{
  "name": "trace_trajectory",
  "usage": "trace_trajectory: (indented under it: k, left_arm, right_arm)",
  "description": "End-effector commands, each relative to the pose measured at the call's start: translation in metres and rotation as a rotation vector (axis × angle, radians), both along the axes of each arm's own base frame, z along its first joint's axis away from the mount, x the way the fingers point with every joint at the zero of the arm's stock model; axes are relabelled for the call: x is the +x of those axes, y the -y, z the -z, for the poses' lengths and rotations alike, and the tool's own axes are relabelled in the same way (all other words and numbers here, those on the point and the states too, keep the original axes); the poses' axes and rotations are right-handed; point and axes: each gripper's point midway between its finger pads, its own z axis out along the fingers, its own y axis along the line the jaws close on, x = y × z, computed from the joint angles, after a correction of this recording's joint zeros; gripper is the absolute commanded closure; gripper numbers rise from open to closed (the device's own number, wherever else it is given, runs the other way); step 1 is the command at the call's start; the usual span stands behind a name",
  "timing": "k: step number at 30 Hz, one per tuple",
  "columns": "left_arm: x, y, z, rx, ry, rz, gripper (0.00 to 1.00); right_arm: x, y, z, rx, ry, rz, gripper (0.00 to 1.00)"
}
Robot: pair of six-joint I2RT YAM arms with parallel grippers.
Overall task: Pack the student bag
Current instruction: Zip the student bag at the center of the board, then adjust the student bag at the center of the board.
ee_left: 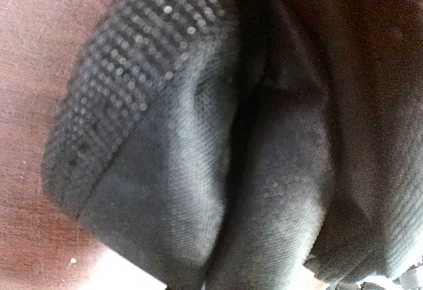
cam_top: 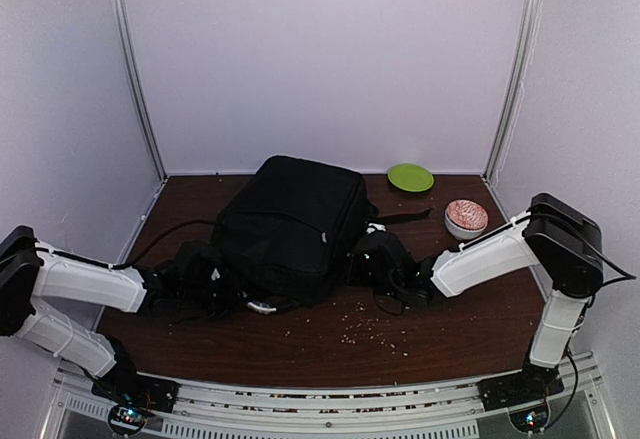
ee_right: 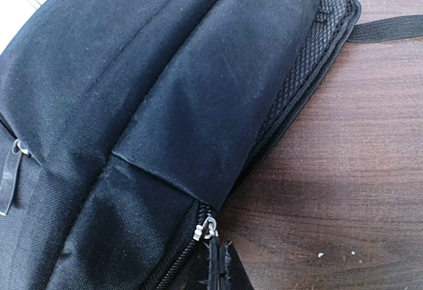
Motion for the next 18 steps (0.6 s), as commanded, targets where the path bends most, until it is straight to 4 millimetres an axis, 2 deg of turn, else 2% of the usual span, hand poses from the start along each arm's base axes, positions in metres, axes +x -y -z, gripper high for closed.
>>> trace_trajectory:
  k: [1,5,6,11,15,18]
  left_arm:
    - [0.010,0.005,-0.010,0.038,0.083,0.043,1.00]
    - [0.012,0.013,-0.013,0.034,0.107,0.093,1.00]
    - [0.013,0.017,-0.015,0.036,0.116,0.115,1.00]
    - [0.015,0.025,-0.028,0.036,0.164,0.176,1.00]
    - [0.012,0.019,-0.030,0.080,0.175,0.198,0.98]
    - [0.007,0.002,-0.026,0.154,0.167,0.185,0.97]
  right_arm:
    - [0.009,0.008,0.007,-0.027,-0.007,0.028,1.00]
    - [0.001,0.006,0.001,-0.013,-0.018,-0.017,1.00]
    - [-0.003,0.007,-0.002,-0.006,-0.025,-0.029,0.96]
    - [-0.034,0.021,-0.016,0.003,-0.097,-0.075,0.58]
    - [-0.055,0.035,-0.028,0.008,-0.116,-0.104,0.45]
    - [-0.057,0.048,-0.042,0.031,-0.098,-0.080,0.43]
